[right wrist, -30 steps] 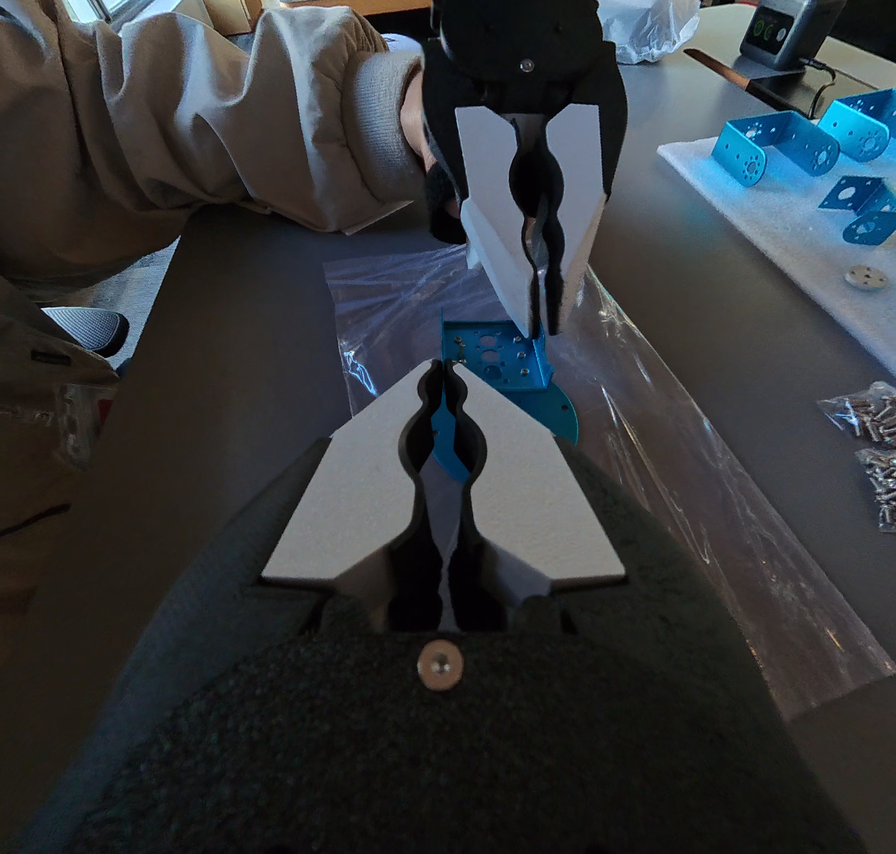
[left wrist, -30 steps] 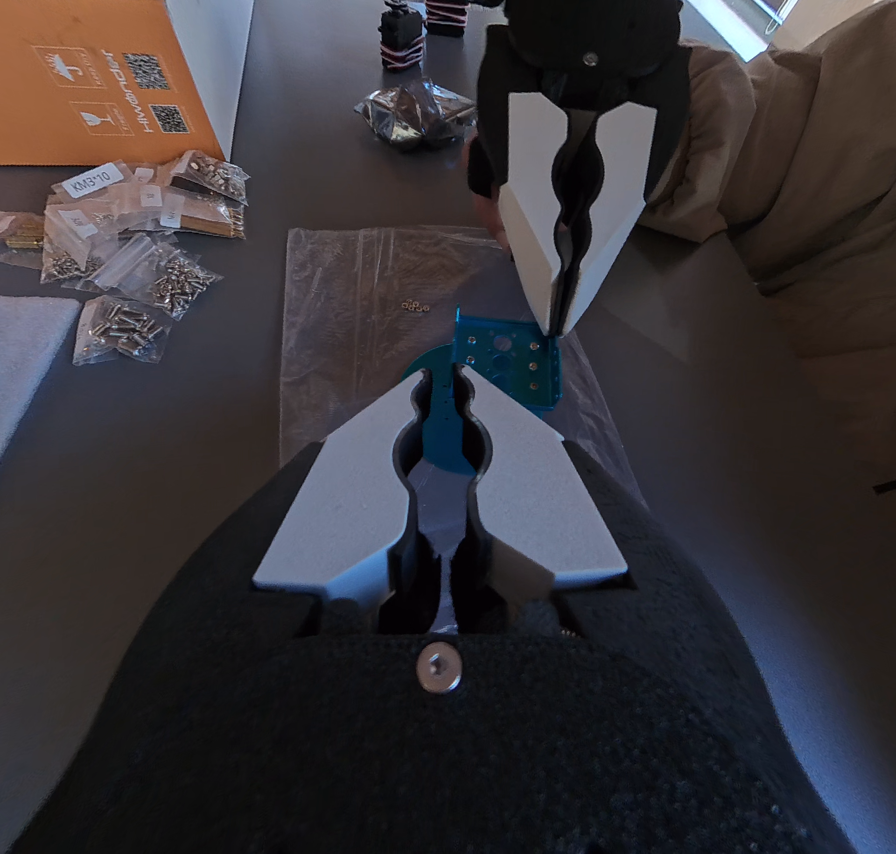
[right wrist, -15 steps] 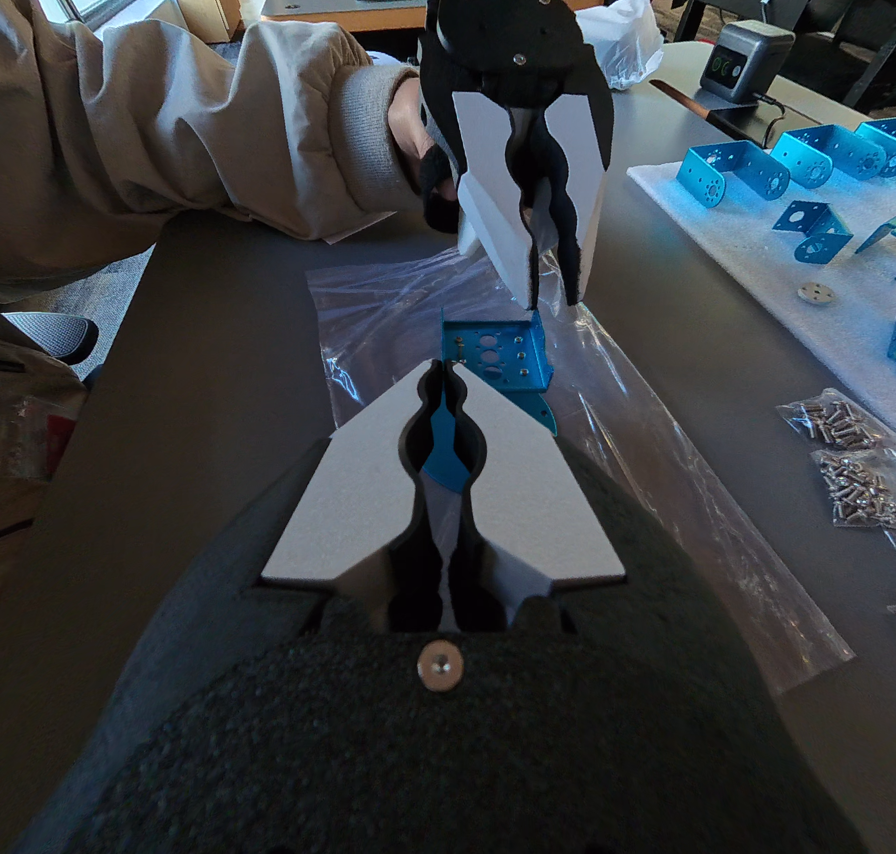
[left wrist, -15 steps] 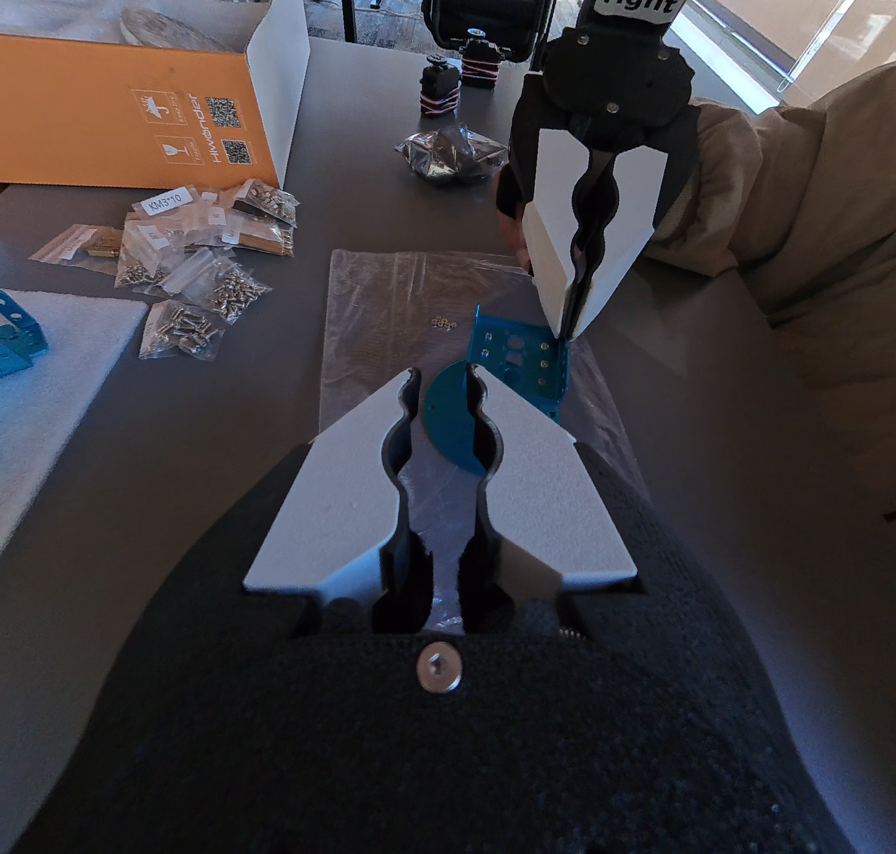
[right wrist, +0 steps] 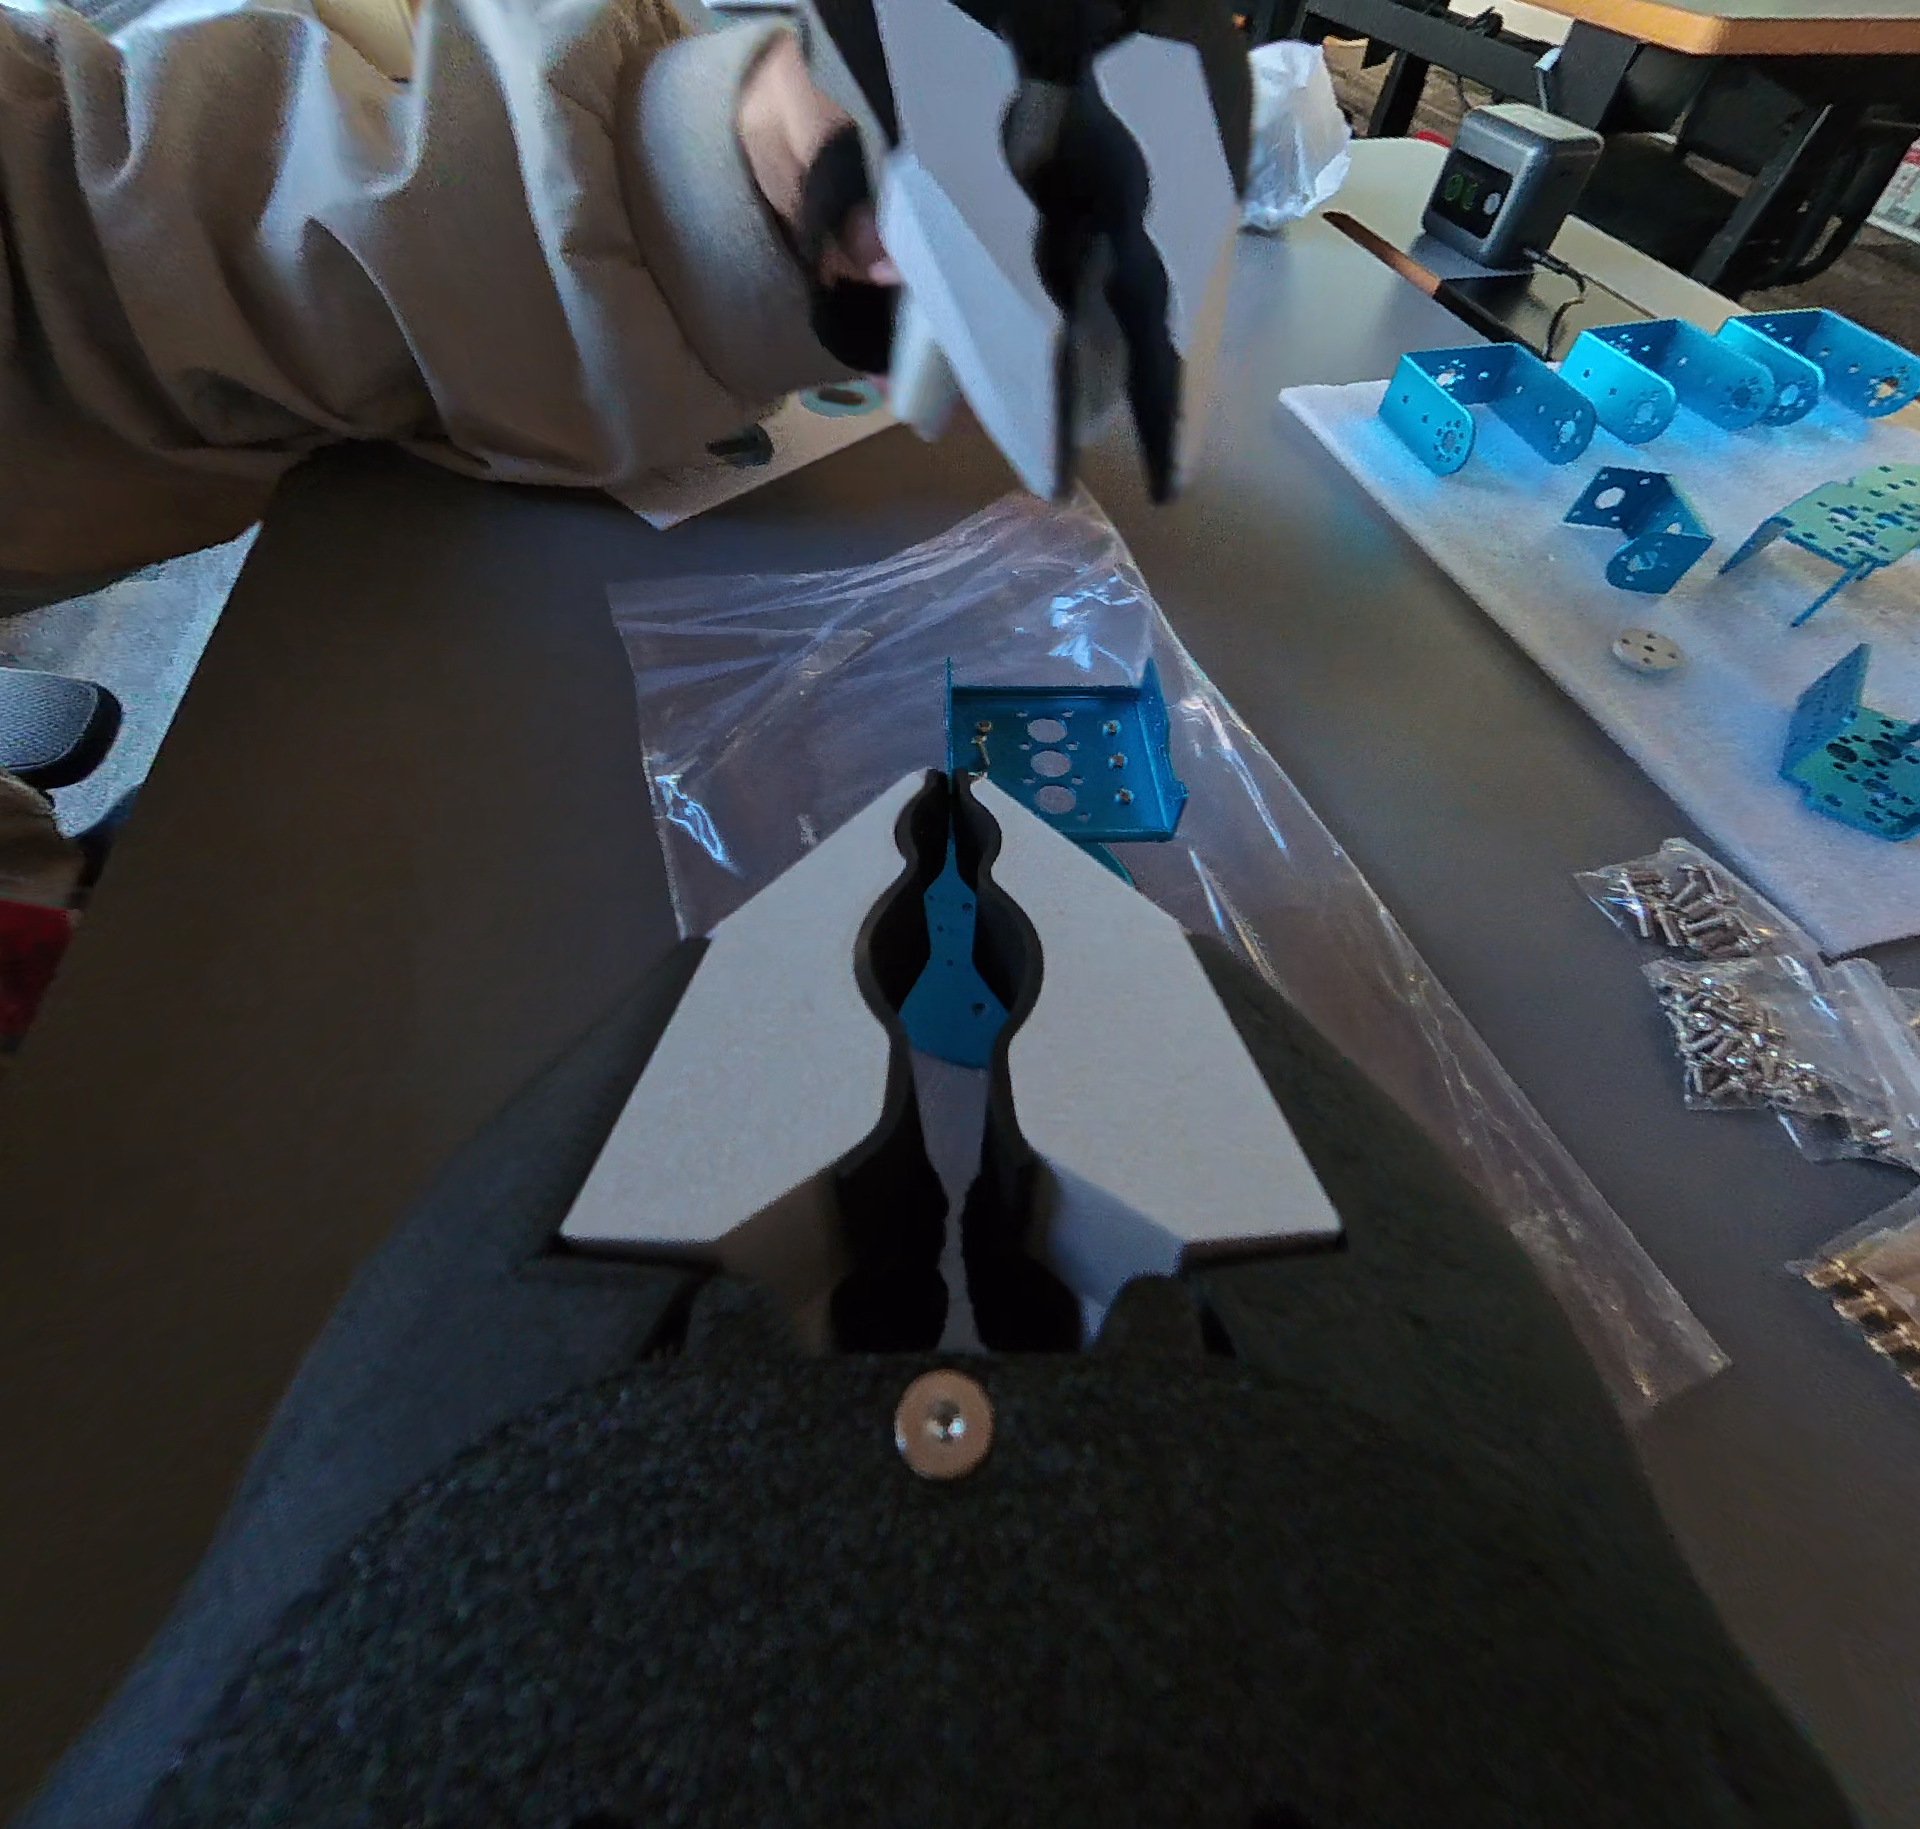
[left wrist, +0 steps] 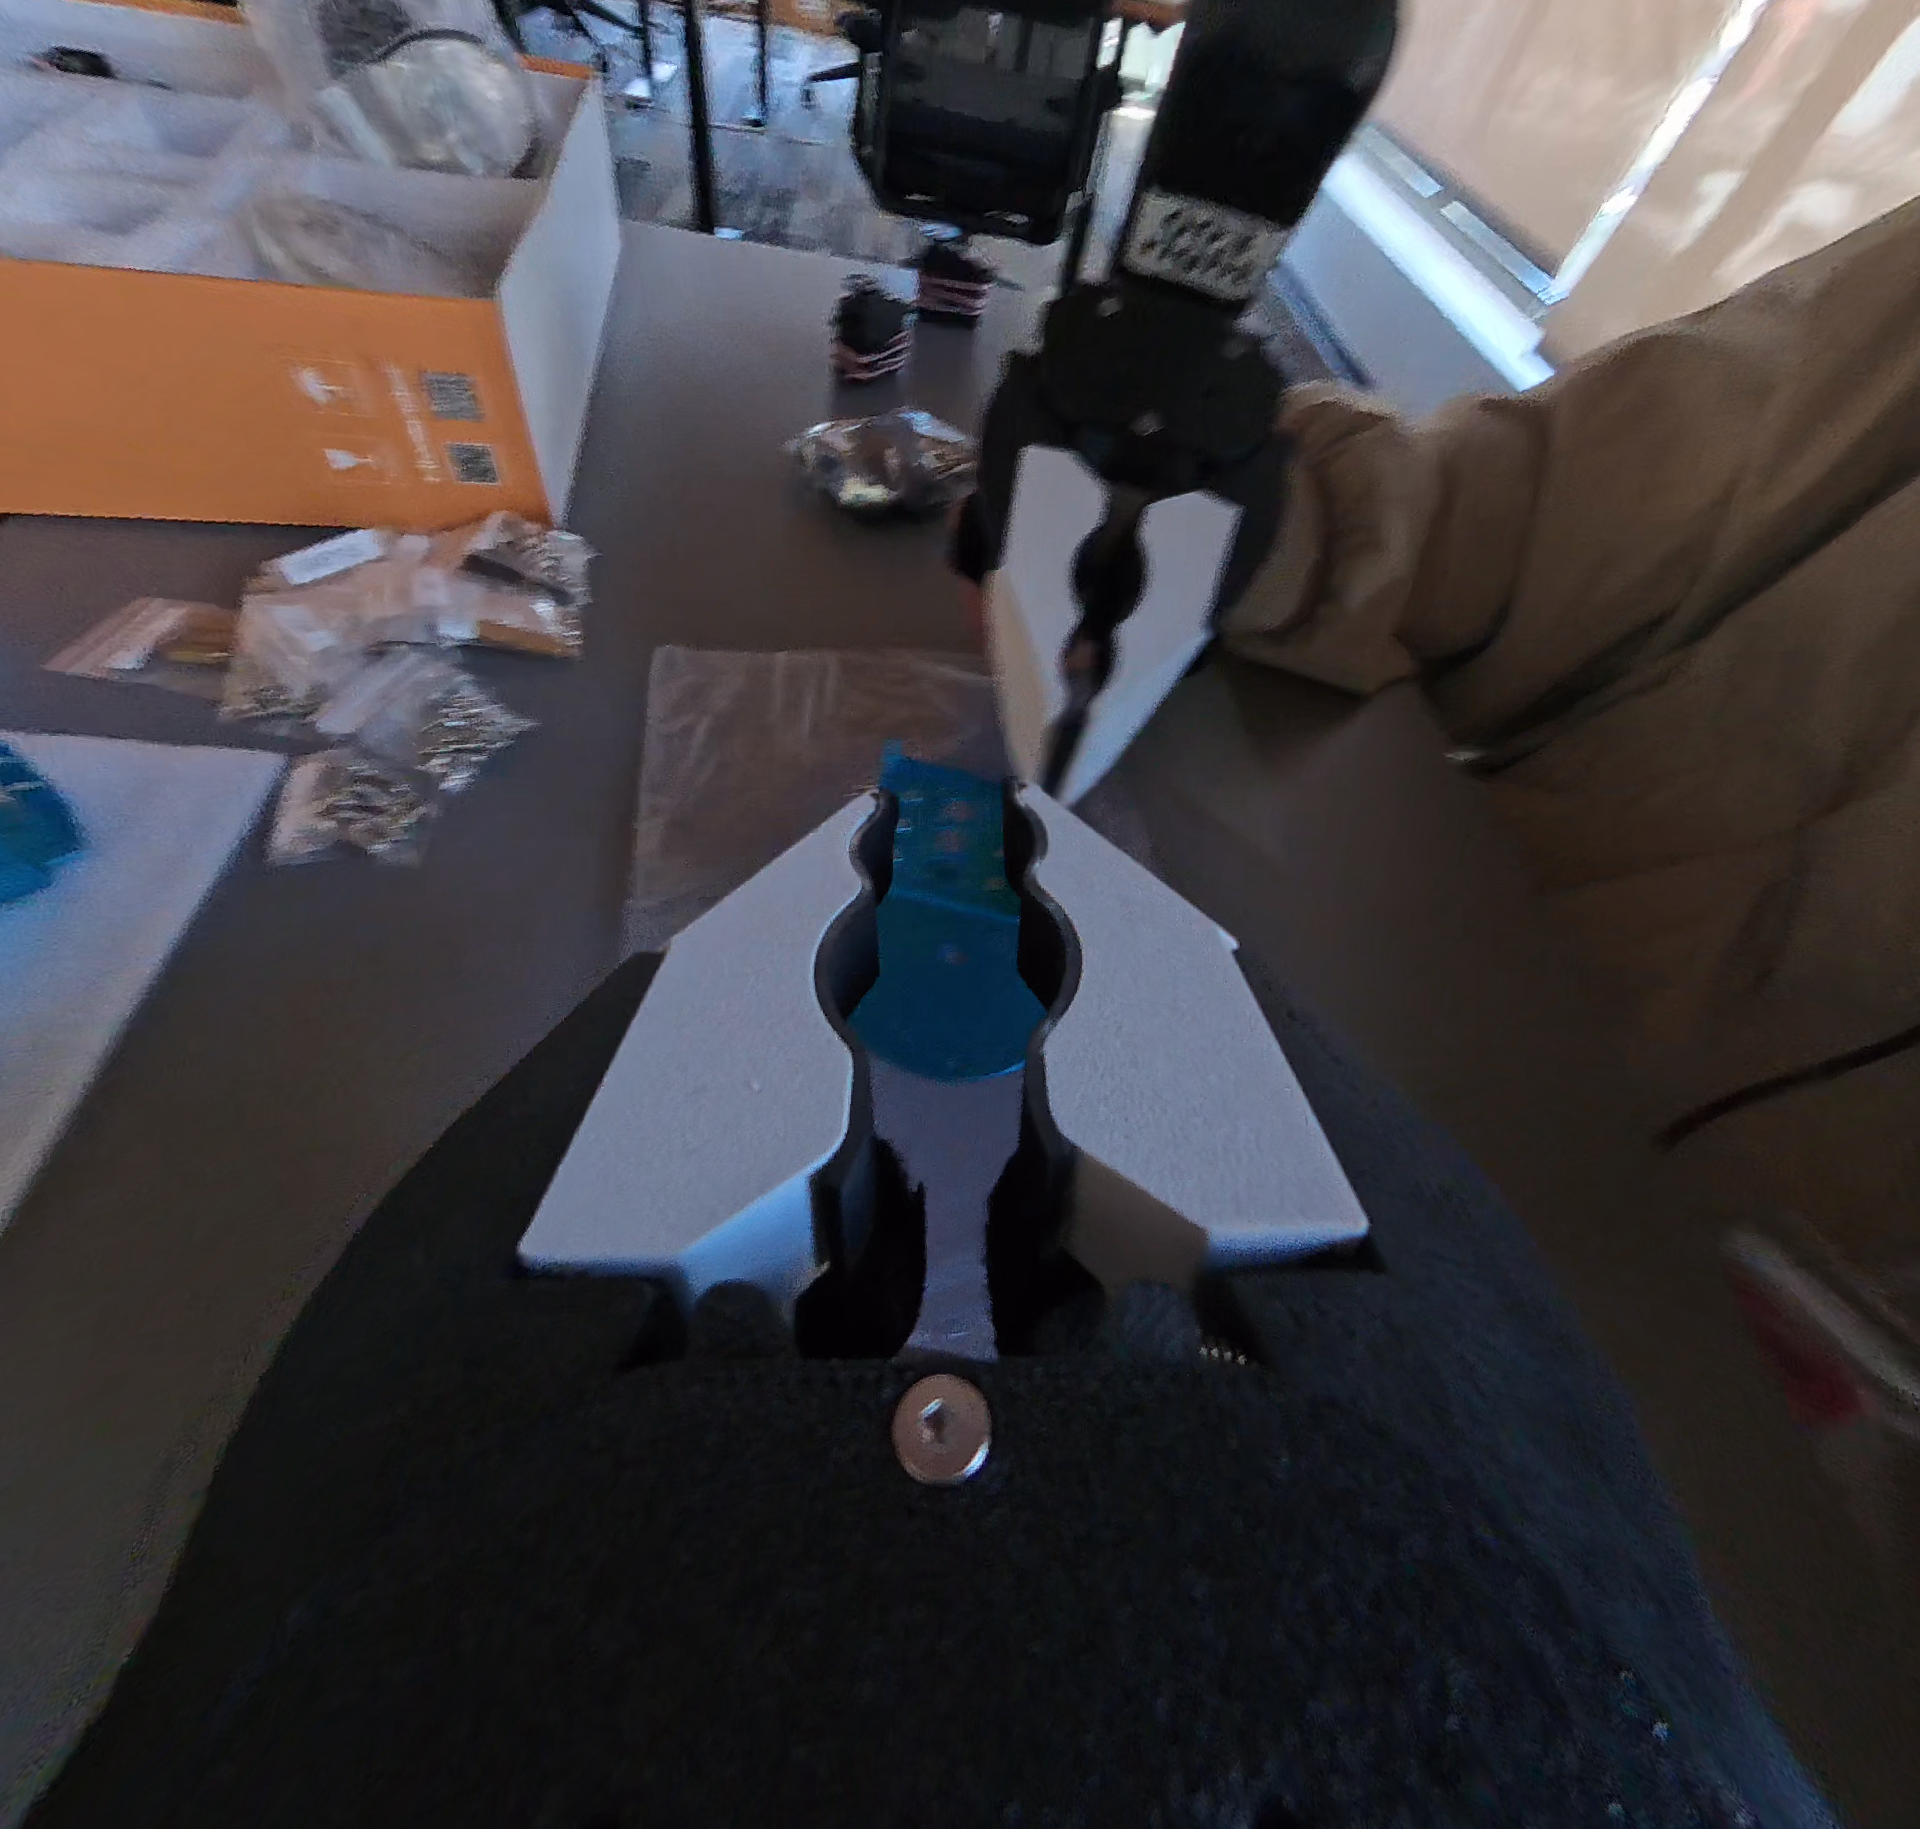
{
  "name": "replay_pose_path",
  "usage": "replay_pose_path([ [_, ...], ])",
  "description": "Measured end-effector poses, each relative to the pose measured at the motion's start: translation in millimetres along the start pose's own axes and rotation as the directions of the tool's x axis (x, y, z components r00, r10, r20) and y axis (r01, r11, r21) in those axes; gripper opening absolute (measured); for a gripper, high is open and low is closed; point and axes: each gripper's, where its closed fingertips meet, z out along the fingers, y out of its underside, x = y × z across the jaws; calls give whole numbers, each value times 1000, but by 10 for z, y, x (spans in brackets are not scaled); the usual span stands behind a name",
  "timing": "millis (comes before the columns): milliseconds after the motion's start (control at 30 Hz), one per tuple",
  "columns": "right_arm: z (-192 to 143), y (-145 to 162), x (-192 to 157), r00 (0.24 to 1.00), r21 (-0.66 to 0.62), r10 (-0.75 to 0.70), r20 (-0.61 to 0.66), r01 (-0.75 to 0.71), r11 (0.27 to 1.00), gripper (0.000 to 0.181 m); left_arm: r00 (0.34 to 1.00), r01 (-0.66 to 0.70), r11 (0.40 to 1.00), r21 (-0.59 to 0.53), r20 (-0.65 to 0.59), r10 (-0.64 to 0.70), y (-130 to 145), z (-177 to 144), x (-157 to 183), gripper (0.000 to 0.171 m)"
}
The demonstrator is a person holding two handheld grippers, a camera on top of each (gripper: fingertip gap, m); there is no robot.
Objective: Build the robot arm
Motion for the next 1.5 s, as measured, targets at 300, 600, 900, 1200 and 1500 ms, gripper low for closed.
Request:
replay_pose_path([
  [300,-24,-47,58,999,29,15,-48,-14,999,0,860,487,873,22,162,-484,210,2,166,27],
  [600,-22,-132,-54,1000,50,-9,-25,10,999,0,679,703,678,214,78,-730,303,-45,53,31],
  [900,-5,-108,-77,1000,44,-4,-2,4,999,0,581,814,570,111,-147,-801,297,160,81,25],
  [1200,28,-69,-64,1000,44,28,13,-28,999,0,521,850,525,51,-230,-822,330,257,158,6],
  [1500,35,-62,-85,999,38,24,20,-25,999,0,483,871,487,60,-281,-829,311,228,134,11],
])
